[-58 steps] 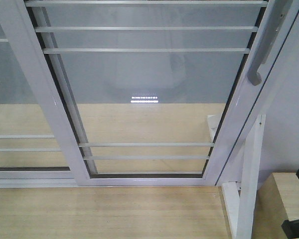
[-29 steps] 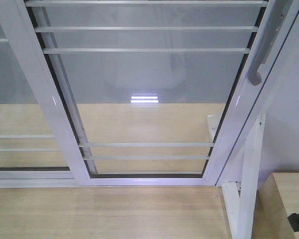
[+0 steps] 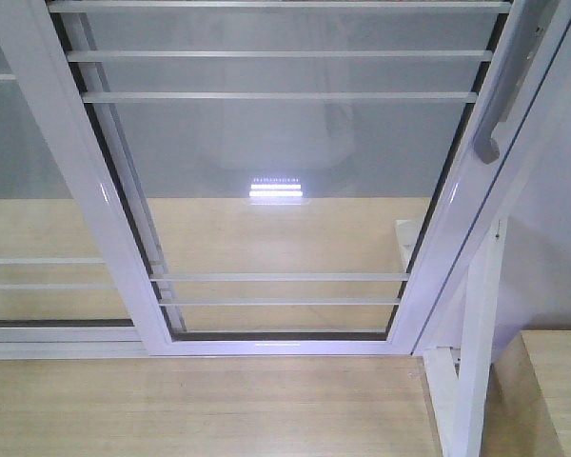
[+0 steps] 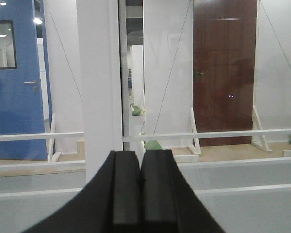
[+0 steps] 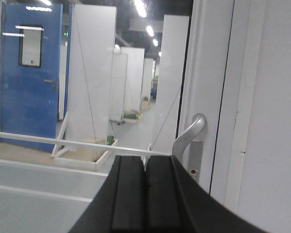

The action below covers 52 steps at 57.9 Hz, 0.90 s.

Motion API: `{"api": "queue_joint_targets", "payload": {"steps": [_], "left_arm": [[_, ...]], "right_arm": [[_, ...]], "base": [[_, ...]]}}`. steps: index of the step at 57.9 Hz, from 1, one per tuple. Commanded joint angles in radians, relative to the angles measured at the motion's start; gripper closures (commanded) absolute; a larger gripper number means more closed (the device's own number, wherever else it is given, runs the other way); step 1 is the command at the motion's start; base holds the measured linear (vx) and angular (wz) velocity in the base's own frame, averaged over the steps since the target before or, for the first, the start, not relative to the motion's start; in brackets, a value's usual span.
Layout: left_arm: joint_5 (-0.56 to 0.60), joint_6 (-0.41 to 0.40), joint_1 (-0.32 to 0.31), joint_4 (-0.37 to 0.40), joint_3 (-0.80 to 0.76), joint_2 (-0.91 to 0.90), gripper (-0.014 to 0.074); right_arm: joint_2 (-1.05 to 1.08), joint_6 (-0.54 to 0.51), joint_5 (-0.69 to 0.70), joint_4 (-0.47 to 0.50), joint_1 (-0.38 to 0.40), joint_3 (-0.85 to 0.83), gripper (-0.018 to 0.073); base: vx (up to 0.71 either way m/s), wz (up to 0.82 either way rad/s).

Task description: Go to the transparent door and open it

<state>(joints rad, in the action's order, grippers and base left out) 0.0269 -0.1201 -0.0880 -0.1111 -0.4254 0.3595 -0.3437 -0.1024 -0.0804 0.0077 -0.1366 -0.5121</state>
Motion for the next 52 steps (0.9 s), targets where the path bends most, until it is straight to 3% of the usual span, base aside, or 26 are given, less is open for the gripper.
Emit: {"api": "queue_joint_targets", "payload": {"steps": [1,18,37,46,52], "left_arm": [[0.062,-0.012,-0.004,-0.001,-0.131,0.148,0.0596],[0.175,-0.014,-0.004,-0.001,-0.272,0.458,0.0596],[0.196,-0.044,-0.004,-0.002,-0.272,0.494,0.0582],[0.214,-0.037,-0.004,-0.002,-0.272,0.502,0.0512],[0.209,-0.037,-0.004,-0.002,-0.272,0.503,0.0406]], "right_arm": [[-0.166,-0.001,0.018,-0.008,0.005,-0.141,0.0557],[-0.447,-0.001,0.092,-0.008,0.005,-0.261,0.0557],[-0.513,0.0,0.095,-0.008,0.005,-0.261,0.0543],[-0.513,0.002,0.09,-0.008,0.005,-0.261,0.0464],[-0.513,0.006,0.09,-0.008,0.005,-0.261,0.0353]], "base": [[0.0,0.0],[0.0,0.0],[0.0,0.0],[0.0,0.0],[0.0,0.0]]}}
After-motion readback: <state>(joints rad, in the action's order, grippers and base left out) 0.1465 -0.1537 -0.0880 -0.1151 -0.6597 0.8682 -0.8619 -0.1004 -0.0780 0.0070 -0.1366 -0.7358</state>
